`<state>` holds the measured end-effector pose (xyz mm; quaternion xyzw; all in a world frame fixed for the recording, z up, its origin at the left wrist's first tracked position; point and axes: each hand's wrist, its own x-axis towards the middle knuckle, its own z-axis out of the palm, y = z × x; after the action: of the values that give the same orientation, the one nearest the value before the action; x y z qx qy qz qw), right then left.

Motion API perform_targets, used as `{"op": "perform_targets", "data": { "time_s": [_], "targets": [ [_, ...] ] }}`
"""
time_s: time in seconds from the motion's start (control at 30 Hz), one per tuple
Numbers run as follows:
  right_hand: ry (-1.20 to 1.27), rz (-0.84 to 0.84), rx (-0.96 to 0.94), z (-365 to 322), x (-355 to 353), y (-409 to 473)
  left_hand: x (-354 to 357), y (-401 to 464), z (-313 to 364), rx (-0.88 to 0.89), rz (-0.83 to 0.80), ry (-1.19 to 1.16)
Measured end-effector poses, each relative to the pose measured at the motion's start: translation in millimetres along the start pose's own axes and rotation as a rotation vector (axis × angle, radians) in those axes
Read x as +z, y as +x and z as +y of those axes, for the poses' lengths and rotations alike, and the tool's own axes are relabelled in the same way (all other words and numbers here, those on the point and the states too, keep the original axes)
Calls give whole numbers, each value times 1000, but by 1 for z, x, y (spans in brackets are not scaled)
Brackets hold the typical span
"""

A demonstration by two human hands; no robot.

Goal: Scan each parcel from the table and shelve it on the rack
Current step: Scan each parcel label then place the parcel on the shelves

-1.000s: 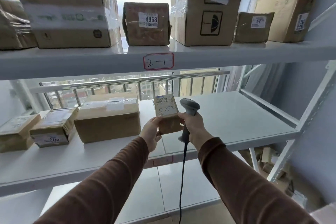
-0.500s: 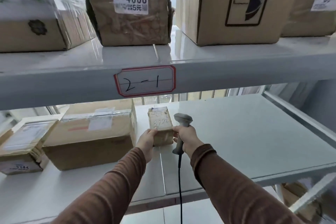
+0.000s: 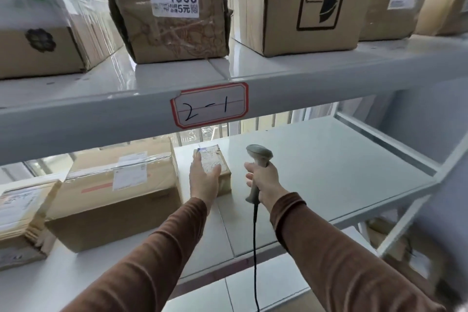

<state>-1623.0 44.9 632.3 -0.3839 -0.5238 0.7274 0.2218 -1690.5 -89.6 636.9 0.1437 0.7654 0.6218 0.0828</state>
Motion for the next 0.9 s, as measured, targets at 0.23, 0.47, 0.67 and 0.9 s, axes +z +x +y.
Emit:
{"op": "perform_targets", "data": {
  "time_s": [0.23,0.47,0.67,0.9],
  "targets": [
    [44,176,-179,-27,-91,-68,65,-53,41,46,-294,-94],
    [79,469,-248,-33,-236,-142,181,-152,73,-40,-729,-223],
    [92,755,-316,-35,-379,-220,290,-267,100,-72,-1067,-231],
    [86,1050,-340,-26,-556,-303,406,-413,128,-92,-1311,-126]
  ]
}}
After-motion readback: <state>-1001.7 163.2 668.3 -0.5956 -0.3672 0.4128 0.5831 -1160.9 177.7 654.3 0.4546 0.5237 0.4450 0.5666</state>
